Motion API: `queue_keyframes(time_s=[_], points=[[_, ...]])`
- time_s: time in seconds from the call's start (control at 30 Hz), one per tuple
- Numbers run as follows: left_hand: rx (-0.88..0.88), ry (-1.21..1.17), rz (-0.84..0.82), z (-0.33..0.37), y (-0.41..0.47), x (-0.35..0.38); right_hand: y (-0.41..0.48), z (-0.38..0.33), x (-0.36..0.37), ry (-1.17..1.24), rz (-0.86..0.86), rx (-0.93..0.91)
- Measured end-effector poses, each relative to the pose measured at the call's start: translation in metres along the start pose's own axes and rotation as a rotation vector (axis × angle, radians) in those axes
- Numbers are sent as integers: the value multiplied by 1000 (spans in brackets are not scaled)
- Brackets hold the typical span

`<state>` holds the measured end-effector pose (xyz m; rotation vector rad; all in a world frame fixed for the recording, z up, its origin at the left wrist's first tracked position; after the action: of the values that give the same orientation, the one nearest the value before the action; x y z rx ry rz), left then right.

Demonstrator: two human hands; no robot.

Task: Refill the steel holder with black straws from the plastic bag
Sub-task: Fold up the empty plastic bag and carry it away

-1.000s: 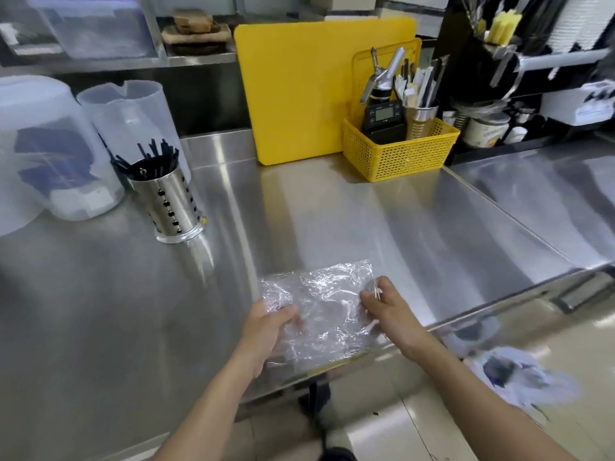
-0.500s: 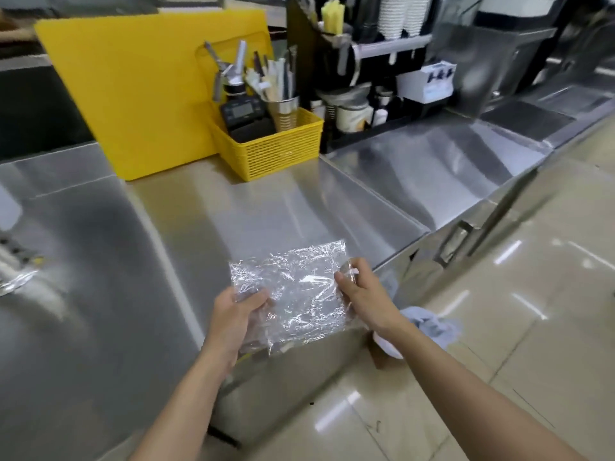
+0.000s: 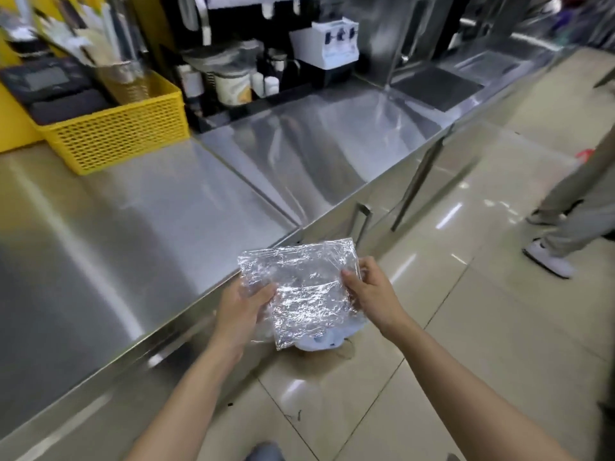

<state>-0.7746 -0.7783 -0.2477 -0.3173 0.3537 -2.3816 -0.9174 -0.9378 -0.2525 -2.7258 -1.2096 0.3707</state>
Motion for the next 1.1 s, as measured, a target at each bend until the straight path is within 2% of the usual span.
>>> queue_keyframes(time_s=[0.2, 0.47, 0.67, 0.77, 0.87, 0.97, 1.03, 1.1], points=[[-33, 143, -58, -12, 40, 40, 22, 28, -40, -31, 86, 74], [-131, 148, -128, -40, 99, 85, 69, 70, -85, -49, 148, 204], [-306, 147, -141, -98, 126, 98, 99, 119, -95, -34, 114, 292], [-350, 287, -46, -128, 139, 99, 115, 149, -96, -72, 49, 340], [-322, 309, 104, -158, 154, 99, 136, 188, -95, -110, -9, 359], [-314, 315, 143, -202, 173, 104, 155, 233, -95, -141, -22, 359], [-257, 430, 134, -234, 190, 107, 167, 265, -97, -147, 1, 336], [-172, 641, 104, -263, 209, 115, 179, 300, -95, -208, -30, 283]])
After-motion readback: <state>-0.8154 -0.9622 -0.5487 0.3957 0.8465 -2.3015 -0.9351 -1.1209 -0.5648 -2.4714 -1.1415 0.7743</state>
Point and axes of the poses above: each hand's wrist, its own y-axis towards the middle knuckle, its own x-axis out of the palm, z = x × y, the point moved 6 cm from there along y, towards the middle knuckle, and after that the axes turned 8 degrees about -z, right-handed, at the moved point
